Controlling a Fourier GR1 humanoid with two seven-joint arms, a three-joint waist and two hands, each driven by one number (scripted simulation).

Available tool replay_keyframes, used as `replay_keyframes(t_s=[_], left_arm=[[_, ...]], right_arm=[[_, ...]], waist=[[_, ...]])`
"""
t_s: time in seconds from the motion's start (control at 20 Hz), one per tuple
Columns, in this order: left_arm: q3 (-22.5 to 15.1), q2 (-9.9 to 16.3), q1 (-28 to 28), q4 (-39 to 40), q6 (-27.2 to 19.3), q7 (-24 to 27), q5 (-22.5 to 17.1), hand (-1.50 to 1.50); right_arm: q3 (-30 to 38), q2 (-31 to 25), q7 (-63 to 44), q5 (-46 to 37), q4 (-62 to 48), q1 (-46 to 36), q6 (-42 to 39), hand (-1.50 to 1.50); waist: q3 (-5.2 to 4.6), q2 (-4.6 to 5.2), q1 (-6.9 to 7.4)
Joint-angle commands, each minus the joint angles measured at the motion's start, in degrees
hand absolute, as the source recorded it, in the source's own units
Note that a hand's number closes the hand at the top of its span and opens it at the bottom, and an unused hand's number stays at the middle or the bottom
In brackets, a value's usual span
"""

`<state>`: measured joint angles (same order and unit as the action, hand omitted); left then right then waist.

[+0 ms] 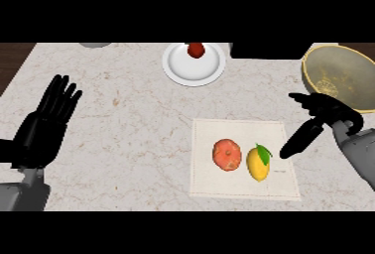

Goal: Pick the lemon from the placemat and place it in the bowl

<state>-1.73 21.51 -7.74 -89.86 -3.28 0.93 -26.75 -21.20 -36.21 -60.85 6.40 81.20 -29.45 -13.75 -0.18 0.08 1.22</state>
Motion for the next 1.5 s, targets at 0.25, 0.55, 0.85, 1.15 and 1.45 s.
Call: replay_keyframes(t_s=[0.25, 0.55, 0.85, 1.15, 1.45], left_arm=[[2.02, -0.86, -0.43, 1.71, 1.73, 0.57, 0.21, 0.00], [2.10, -1.83, 2.74, -1.53, 0.43, 0.89, 1.91, 0.00], [2.99, -2.16, 0.12, 1.97, 2.74, 0.70, 1.64, 0.00], [2.49, -3.99, -1.20, -1.17, -0.07, -2.48, 3.94, 0.00], [4.02, -4.37, 1.27, -0.81, 2.73, -1.71, 3.70, 0.00]], right_arm=[[0.68, 5.03, -15.60, 4.30, -1.10, -7.91, -2.02, -1.50], [-5.49, 8.57, -16.34, -1.34, 5.43, -0.61, 5.12, -1.50], [-7.42, 7.14, -12.76, -9.85, 11.05, 5.02, 8.43, -1.50], [-7.04, 8.56, -8.79, -15.61, 10.75, 9.83, 7.00, -1.50], [-5.60, 12.17, -3.72, -18.26, 3.95, 10.23, 4.92, -1.50]], waist=[[0.13, -0.09, -0.88], [0.13, -0.23, -1.06], [0.13, -0.15, -1.56], [0.17, -0.12, -1.40], [0.17, -0.02, -0.94]])
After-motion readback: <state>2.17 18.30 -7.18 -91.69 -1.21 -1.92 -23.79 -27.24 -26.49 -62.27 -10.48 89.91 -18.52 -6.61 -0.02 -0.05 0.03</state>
